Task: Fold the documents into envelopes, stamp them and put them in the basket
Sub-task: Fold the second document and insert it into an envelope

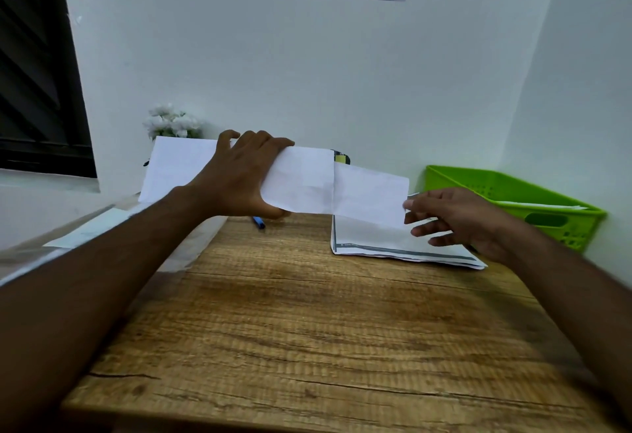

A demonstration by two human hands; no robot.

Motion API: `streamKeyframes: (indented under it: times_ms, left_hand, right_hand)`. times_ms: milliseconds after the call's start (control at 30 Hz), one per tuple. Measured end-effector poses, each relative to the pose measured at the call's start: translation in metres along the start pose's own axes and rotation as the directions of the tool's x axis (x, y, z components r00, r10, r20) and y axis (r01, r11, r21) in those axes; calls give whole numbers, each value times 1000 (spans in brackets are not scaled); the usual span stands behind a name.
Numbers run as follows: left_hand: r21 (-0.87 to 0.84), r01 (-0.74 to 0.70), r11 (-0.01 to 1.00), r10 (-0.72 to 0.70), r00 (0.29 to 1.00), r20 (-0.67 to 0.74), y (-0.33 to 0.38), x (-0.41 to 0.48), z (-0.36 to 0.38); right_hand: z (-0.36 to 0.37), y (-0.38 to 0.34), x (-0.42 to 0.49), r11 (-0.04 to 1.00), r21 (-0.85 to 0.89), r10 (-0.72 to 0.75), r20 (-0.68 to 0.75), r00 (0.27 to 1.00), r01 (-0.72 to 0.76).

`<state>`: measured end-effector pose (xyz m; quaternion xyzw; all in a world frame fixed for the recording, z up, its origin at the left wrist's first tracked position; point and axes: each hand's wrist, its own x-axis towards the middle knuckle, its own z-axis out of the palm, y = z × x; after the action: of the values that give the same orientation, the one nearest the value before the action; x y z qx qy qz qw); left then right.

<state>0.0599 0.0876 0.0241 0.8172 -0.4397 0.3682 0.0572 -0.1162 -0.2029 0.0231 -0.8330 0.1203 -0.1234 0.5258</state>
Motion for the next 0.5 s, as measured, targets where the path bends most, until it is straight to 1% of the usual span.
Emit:
streamKeyframes:
  times_ms: [233, 500]
  left_hand:
    - [-16, -29, 999, 29, 1000, 7, 12, 2, 0]
    - [-26, -32, 999, 31, 999, -32, 31, 3, 0]
  right_hand:
    - [3, -6, -3, 996, 87, -11, -61, 998, 17]
    - [6, -8, -6, 991, 118, -58, -108, 992, 71]
